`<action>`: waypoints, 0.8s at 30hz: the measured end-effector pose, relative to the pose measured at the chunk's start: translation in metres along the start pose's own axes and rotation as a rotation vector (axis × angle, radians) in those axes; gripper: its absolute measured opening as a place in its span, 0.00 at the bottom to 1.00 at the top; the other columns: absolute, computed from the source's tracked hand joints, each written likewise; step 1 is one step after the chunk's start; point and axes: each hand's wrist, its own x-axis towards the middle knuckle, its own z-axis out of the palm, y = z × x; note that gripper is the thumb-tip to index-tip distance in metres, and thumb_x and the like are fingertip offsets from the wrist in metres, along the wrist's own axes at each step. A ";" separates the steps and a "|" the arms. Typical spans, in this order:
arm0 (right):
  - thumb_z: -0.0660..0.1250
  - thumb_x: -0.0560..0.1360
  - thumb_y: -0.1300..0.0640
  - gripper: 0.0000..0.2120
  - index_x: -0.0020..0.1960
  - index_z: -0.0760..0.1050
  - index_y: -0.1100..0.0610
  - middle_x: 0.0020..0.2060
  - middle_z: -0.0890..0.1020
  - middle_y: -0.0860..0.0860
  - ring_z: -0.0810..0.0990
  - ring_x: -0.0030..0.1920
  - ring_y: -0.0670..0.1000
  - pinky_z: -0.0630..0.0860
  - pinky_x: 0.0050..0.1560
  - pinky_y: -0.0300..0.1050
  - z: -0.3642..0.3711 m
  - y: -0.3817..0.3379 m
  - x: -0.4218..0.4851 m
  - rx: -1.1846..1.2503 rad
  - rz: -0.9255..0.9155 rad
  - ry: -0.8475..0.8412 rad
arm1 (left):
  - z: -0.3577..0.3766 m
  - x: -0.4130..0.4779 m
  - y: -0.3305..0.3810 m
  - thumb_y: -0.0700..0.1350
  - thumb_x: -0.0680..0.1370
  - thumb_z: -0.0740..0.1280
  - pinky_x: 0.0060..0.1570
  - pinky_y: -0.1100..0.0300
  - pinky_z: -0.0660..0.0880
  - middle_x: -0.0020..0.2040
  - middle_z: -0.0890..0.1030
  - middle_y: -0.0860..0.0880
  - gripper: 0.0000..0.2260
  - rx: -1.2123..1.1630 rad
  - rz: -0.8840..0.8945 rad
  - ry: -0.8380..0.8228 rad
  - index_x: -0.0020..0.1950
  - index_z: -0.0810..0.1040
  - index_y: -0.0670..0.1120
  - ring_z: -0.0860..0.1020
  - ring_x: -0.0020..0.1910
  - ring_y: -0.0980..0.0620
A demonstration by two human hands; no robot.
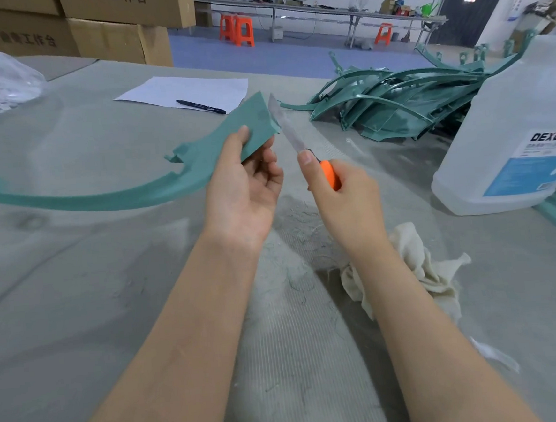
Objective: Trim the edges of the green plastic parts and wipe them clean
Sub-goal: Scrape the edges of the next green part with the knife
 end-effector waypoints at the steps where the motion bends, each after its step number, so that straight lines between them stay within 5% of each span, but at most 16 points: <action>1: 0.59 0.77 0.35 0.31 0.34 0.67 0.62 0.29 0.76 0.57 0.68 0.30 0.51 0.68 0.34 0.51 -0.001 0.000 0.000 0.036 0.003 -0.016 | 0.000 0.000 0.001 0.42 0.79 0.64 0.27 0.67 0.71 0.28 0.79 0.50 0.08 -0.022 -0.003 -0.020 0.41 0.76 0.43 0.73 0.25 0.58; 8: 0.55 0.68 0.30 0.35 0.36 0.74 0.63 0.23 0.67 0.46 0.65 0.26 0.45 0.64 0.30 0.41 -0.002 -0.010 -0.005 0.272 -0.061 -0.154 | -0.004 0.000 0.002 0.42 0.78 0.63 0.27 0.67 0.71 0.26 0.75 0.52 0.13 -0.219 -0.051 -0.146 0.33 0.76 0.44 0.71 0.23 0.58; 11: 0.55 0.69 0.30 0.36 0.37 0.73 0.66 0.25 0.67 0.51 0.65 0.27 0.46 0.63 0.30 0.43 -0.001 -0.013 -0.008 0.210 -0.146 -0.183 | -0.002 -0.003 0.003 0.42 0.71 0.65 0.25 0.66 0.72 0.23 0.73 0.52 0.04 -0.231 -0.062 -0.217 0.39 0.77 0.42 0.73 0.22 0.56; 19: 0.54 0.69 0.30 0.38 0.39 0.77 0.67 0.28 0.73 0.62 0.71 0.31 0.57 0.69 0.34 0.51 -0.003 -0.016 -0.009 0.131 -0.189 -0.147 | -0.002 -0.002 0.002 0.44 0.66 0.65 0.24 0.68 0.69 0.22 0.68 0.54 0.10 -0.260 -0.123 -0.249 0.46 0.73 0.45 0.68 0.22 0.59; 24: 0.56 0.70 0.31 0.32 0.33 0.69 0.62 0.23 0.65 0.49 0.64 0.27 0.47 0.63 0.31 0.45 -0.002 -0.014 -0.010 0.128 -0.187 -0.081 | -0.002 -0.003 0.000 0.44 0.68 0.63 0.24 0.68 0.69 0.22 0.69 0.54 0.13 -0.257 -0.168 -0.266 0.50 0.78 0.42 0.68 0.23 0.60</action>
